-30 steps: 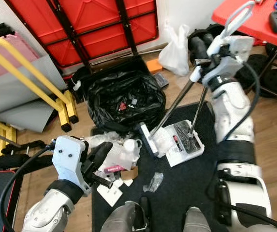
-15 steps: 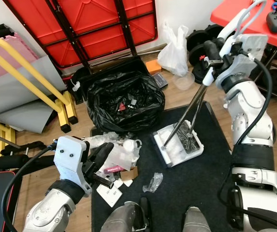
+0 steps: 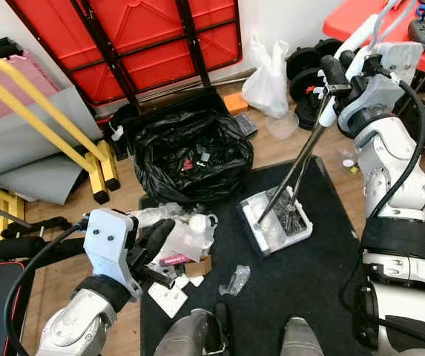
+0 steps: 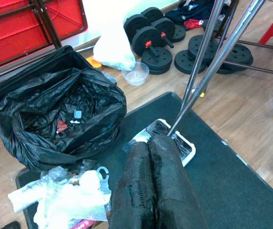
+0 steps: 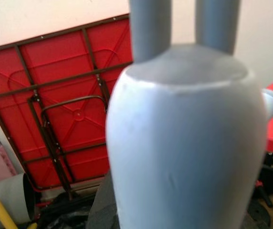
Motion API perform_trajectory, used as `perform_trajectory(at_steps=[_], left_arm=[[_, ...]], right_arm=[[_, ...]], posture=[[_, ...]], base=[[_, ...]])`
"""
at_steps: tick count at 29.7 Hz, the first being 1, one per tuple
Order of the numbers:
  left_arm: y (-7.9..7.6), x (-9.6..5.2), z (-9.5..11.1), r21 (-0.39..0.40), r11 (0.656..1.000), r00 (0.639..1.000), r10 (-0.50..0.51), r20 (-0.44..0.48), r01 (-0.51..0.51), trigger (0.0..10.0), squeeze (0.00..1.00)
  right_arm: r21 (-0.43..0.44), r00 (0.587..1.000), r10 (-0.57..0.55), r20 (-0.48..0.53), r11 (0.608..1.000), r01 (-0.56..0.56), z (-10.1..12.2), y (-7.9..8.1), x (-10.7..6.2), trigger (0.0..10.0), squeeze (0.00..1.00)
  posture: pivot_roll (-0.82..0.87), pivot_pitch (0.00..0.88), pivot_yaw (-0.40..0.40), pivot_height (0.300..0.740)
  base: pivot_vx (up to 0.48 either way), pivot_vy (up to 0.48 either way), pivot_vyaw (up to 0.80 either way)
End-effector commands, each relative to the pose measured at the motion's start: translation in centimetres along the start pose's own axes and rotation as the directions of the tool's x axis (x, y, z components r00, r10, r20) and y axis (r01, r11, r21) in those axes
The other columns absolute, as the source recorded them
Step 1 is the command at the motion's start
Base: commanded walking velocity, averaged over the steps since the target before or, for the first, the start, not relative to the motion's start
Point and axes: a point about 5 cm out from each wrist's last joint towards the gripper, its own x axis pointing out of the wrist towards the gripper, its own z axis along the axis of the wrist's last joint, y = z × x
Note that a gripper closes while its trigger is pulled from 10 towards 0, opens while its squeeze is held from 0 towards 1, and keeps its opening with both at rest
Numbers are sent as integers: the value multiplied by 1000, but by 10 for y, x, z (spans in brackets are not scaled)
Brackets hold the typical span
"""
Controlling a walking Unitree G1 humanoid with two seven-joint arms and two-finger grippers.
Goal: Sweep floor
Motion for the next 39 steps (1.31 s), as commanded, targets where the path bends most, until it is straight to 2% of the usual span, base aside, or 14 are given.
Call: perform_trajectory(at_steps=[1,3,9,16,19,21,24,28,29,30,31,33,36,39], left_arm=[[3,-2,-8,-5,1000,999,23,-31,-23,10000,0],[3,-1,-9,-3,1000,999,25,-31,-25,10000,0],[4,2,-12,1,1000,999,27,-33,-27,10000,0],[5,4,-14,2,1000,999,29,-33,-29,10000,0],[9,8,-18,-11,999,998,53,-33,-53,10000,0],[10,10,-19,-16,998,998,60,-33,-61,10000,0],[18,12,-22,-65,991,993,115,-32,-116,10000,0],[21,13,-23,-76,988,991,130,-30,-132,10000,0],[26,12,-25,-85,983,987,158,-35,-160,10000,0],[37,7,-30,-79,973,976,211,-58,-216,10000,0],[37,7,-30,-79,973,976,211,-58,-216,10000,0],[44,2,-33,-79,965,968,243,-67,-248,10000,0],[47,1,-32,-86,962,965,256,-66,-261,10000,0],[54,1,-30,-109,953,959,277,-53,-281,10000,0]], right_arm=[[32,996,67,65,997,-69,12,12,1,10000,0],[57,992,112,53,992,-115,10,22,0,10000,0],[98,981,191,27,976,-192,5,35,0,10000,0],[112,974,228,8,967,-227,1,42,-1,10000,0],[116,923,385,-24,918,-379,-4,63,-10,10000,0],[119,906,422,-27,901,-417,-4,67,-13,10000,0],[99,861,508,-26,859,-503,3,69,-17,10000,0],[91,851,524,-26,849,-521,5,69,-17,10000,0],[80,836,548,-26,835,-544,8,70,-18,10000,0],[60,794,607,-24,794,-605,14,74,-23,10000,0],[60,794,607,-24,794,-605,14,74,-23,10000,0],[59,760,649,-28,760,-647,16,76,-28,10000,0],[63,746,665,-29,746,-663,16,77,-31,10000,0],[109,680,733,-27,679,-726,12,85,-40,10000,0]], posture=[[28,267,74,740],[29,261,73,740],[24,237,67,740],[23,227,64,740],[18,190,56,740],[16,182,56,740],[3,154,56,740],[2,151,57,740],[-12,130,61,740],[-15,119,61,740],[-15,119,61,740],[-11,107,60,740],[-10,102,59,740],[-2,88,62,740]], base=[[0,0,0],[0,0,0],[0,0,0],[0,0,0],[0,0,0],[0,0,400],[0,0,800],[0,0,800],[0,0,800],[0,0,800],[0,0,800],[0,0,800],[0,0,800],[0,0,800]])
